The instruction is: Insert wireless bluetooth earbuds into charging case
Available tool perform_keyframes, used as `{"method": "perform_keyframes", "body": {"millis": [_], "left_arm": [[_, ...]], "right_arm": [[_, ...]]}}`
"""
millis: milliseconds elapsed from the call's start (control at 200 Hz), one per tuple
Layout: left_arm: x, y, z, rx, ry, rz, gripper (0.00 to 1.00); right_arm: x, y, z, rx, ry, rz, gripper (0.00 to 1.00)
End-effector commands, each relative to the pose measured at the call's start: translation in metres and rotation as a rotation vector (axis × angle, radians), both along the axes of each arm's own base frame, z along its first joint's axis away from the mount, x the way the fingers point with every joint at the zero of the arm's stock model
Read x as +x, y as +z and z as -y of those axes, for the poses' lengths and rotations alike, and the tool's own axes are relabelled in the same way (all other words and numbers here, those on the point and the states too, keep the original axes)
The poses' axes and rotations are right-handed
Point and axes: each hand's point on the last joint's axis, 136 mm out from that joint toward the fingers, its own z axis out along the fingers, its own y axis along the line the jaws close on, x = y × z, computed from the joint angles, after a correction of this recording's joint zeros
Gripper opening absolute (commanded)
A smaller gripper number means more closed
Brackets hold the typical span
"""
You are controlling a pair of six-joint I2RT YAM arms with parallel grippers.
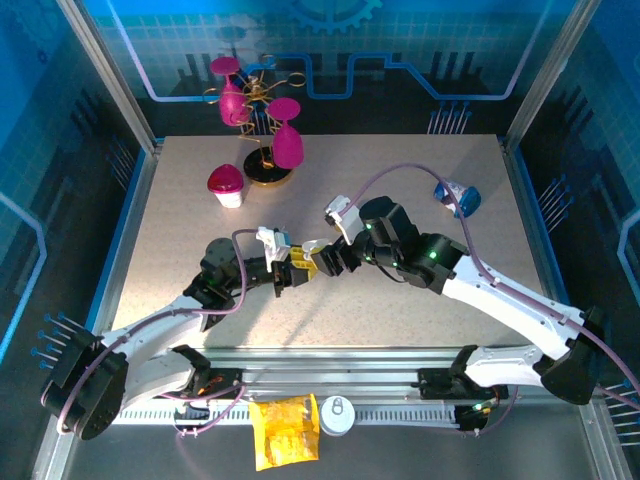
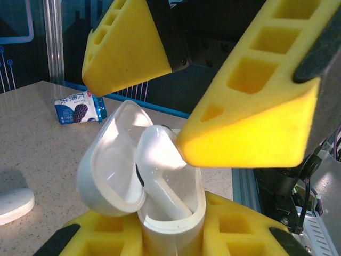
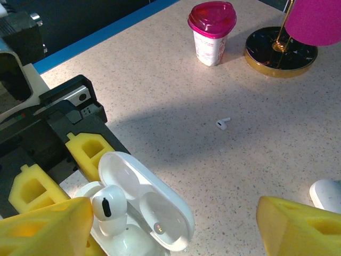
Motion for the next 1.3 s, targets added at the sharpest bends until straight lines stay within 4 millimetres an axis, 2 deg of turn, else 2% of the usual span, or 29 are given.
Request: {"method": "perform_keyframes", "body": {"millis": [0,260,430,585,700,841,996,1111,1296], "left_arm": [[-0.006,0.02,0.004,-0.023,-0.033,0.09,0.17],[-0.001,0.016,0.005,-0.014,-0.026,0.09,0.17],[0.002,0.015,0.005,-0.009,-0.008,0.108,0.16],[0.002,0.014,0.004,0.0,-0.004,0.151,0.16],[-0.001,0.011,0.003,0.01,-0.008,0.175,0.16],[0.0,0.011,-0.001,0.015,0.02,0.189,0.16],[0.004,0.017,-0.011,0.019,0.104,0.219,0.16],[-0.001,0.027,-0.017,0.001,0.128,0.234,0.16],[-0.003,0.047,-0.028,-0.038,0.187,0.248,0.16]], "right_arm": [[-0.005,0.006,0.003,0.027,0.021,-0.011,0.81],[-0.018,0.03,-0.004,0.153,0.074,-0.036,0.81],[-0.018,0.028,0.002,0.145,0.047,-0.052,0.8],[-0.015,0.027,0.009,0.159,0.019,-0.071,0.74],[-0.003,0.026,0.023,0.206,-0.045,-0.1,0.73],[0.02,0.009,0.048,0.253,-0.174,-0.185,0.72],[0.05,-0.031,0.066,0.23,-0.292,-0.308,0.73],[0.069,-0.055,0.057,0.19,-0.3,-0.352,0.72],[0.102,-0.088,0.023,0.162,-0.271,-0.405,0.66]]}}
